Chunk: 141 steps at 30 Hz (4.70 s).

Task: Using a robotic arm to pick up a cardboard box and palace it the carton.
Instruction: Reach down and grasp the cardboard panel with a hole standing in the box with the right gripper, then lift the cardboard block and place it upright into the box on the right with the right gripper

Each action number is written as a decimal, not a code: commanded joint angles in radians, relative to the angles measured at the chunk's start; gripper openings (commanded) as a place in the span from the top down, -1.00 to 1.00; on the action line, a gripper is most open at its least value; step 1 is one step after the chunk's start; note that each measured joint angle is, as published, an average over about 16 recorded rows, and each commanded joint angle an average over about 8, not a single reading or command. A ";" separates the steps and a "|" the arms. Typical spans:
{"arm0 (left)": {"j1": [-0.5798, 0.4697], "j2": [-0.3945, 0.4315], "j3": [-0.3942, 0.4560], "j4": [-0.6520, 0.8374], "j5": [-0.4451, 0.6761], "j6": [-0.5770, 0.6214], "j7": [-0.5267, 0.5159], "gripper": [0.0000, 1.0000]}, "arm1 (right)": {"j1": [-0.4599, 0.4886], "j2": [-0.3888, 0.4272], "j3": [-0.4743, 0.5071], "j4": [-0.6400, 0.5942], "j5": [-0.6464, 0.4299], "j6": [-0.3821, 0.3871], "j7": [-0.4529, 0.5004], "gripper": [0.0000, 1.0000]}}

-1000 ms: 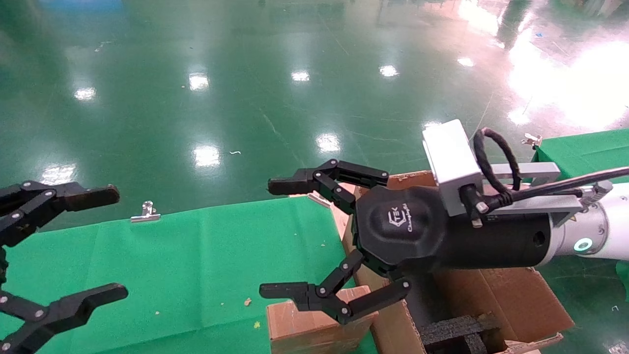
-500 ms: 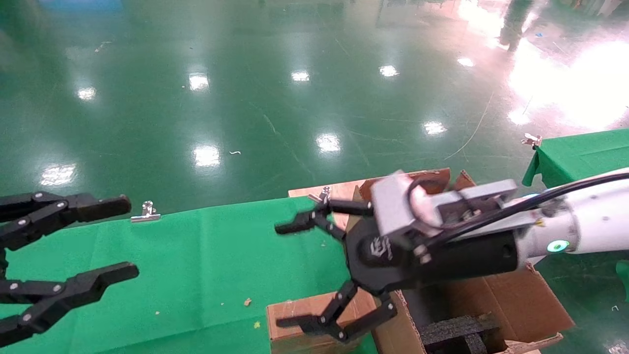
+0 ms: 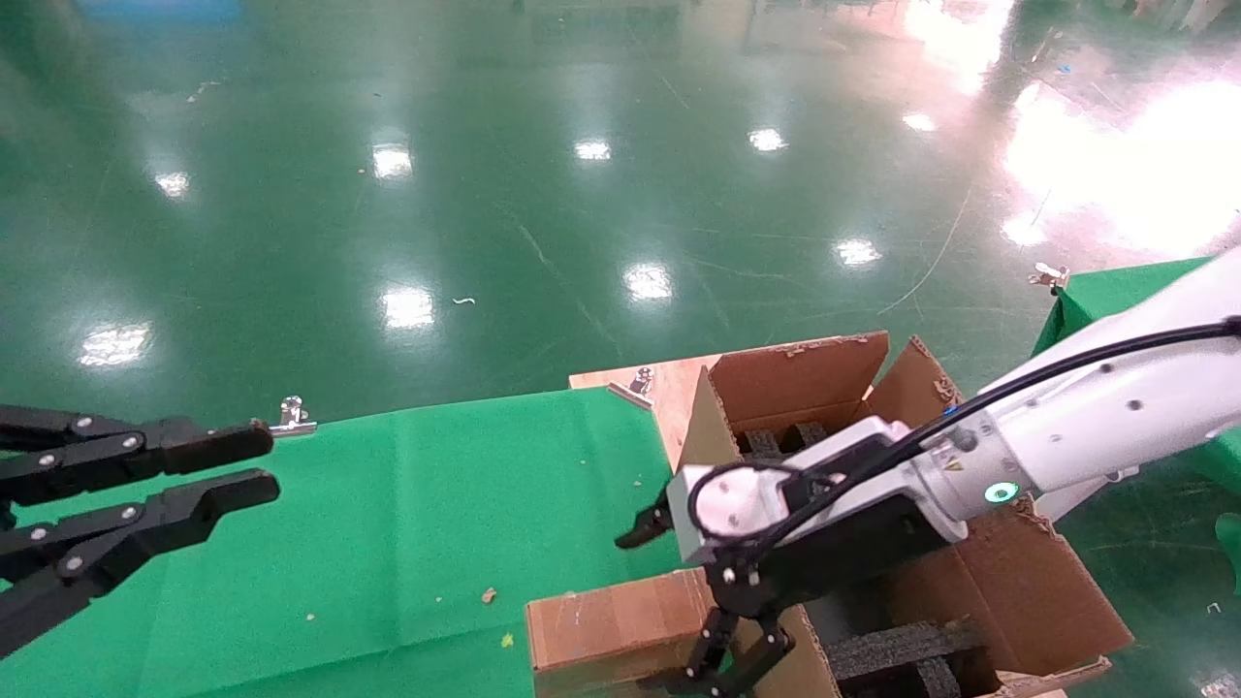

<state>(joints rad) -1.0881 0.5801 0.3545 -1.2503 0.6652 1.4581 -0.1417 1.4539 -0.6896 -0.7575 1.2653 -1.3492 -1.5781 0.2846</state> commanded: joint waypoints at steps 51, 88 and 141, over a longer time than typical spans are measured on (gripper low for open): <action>0.000 0.000 0.000 0.000 0.000 0.000 0.000 -1.00 | 0.092 -0.118 -0.186 -0.126 -0.118 0.014 -0.123 1.00; 0.000 0.000 0.000 0.000 0.000 0.000 0.000 -1.00 | 0.350 -0.115 -0.202 -0.233 0.033 -0.011 -0.151 1.00; 0.000 0.000 0.000 0.000 -0.001 0.000 0.000 -1.00 | 0.913 0.500 -0.940 -0.391 0.199 0.218 0.206 1.00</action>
<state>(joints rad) -1.0880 0.5799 0.3549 -1.2499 0.6647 1.4577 -0.1413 2.3662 -0.1920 -1.7002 0.8839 -1.1505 -1.3591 0.4835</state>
